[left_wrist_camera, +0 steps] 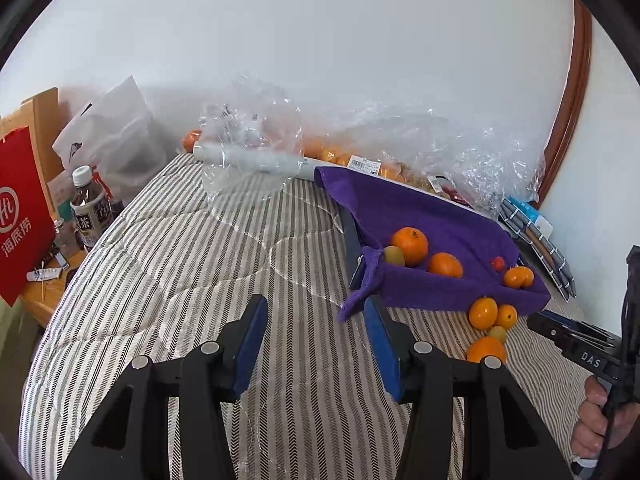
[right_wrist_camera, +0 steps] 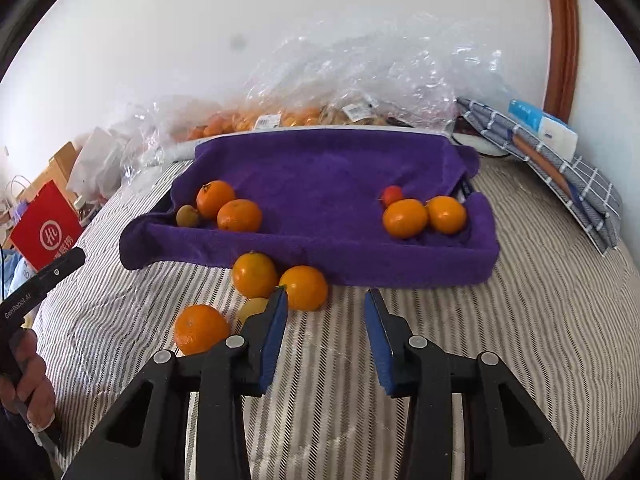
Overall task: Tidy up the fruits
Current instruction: 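Close the right tool on a round orange on the bed while the left moves toward another orange, then close the left tool around the large orange on the bed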
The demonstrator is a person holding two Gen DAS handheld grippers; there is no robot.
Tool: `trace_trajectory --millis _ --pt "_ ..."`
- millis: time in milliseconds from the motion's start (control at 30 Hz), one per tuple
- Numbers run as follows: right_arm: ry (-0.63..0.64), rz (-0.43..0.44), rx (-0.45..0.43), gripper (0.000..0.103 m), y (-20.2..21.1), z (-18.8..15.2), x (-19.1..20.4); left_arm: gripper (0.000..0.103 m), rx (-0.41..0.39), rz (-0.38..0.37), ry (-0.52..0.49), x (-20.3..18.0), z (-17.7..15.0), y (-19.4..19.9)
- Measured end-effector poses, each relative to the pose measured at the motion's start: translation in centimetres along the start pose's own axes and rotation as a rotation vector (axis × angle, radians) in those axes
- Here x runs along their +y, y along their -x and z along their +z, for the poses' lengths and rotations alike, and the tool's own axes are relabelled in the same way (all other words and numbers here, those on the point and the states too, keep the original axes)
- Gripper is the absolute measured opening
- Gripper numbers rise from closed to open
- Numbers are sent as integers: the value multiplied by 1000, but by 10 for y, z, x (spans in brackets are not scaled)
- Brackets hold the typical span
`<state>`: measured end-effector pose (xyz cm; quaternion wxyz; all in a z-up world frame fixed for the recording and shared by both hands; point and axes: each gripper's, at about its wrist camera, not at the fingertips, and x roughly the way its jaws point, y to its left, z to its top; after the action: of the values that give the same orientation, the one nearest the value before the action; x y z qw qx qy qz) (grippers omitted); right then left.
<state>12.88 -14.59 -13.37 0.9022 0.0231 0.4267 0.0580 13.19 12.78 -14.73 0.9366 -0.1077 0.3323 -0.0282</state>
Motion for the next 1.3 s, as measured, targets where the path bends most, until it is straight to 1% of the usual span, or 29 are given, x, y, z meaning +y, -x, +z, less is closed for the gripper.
trace_trajectory --millis 200,333,400,500,600,700,767,833,900,933,967,1100,1200,1233,1300 --pt "4 36 35 41 -27 5 6 48 -4 -9 -35 -7 -2 1" --pt "0 25 65 40 -43 8 7 49 2 -20 -41 -9 -2 1" --pt "-14 43 87 33 -48 8 4 49 4 -39 -37 -9 -3 1" --pt "-24 48 68 33 -43 7 -1 49 -1 -46 -51 -13 -4 1" --pt "-18 47 38 33 -31 2 -7 49 11 -45 -82 -19 -6 -2" --pt "11 13 8 33 -17 -6 -16 48 25 -58 -94 -21 -6 -4" --pt "34 -27 -4 33 -9 -12 -24 48 28 -70 -88 -20 -6 -5" --pt "36 -52 -12 33 -3 -17 -36 48 29 -94 -83 -22 -7 -5" --pt "16 -49 -17 33 2 -20 -49 48 34 -123 -86 -24 -7 -5" --pt "5 -42 -19 33 4 -21 -54 48 45 -152 -90 -28 -8 -6" --pt "-1 -38 -22 33 6 -22 -59 48 64 -176 -100 -33 -10 -7" --pt "2 -61 -38 33 12 -23 -72 48 115 -218 -127 -58 -19 -13" --pt "19 -73 -47 33 18 -27 -79 49 165 -291 -121 -79 -23 -19" --pt "19 -71 -47 33 19 -27 -82 49 176 -310 -126 -87 -25 -21" --pt "-2 -45 -44 33 22 -30 -89 49 188 -317 -144 -102 -28 -25"
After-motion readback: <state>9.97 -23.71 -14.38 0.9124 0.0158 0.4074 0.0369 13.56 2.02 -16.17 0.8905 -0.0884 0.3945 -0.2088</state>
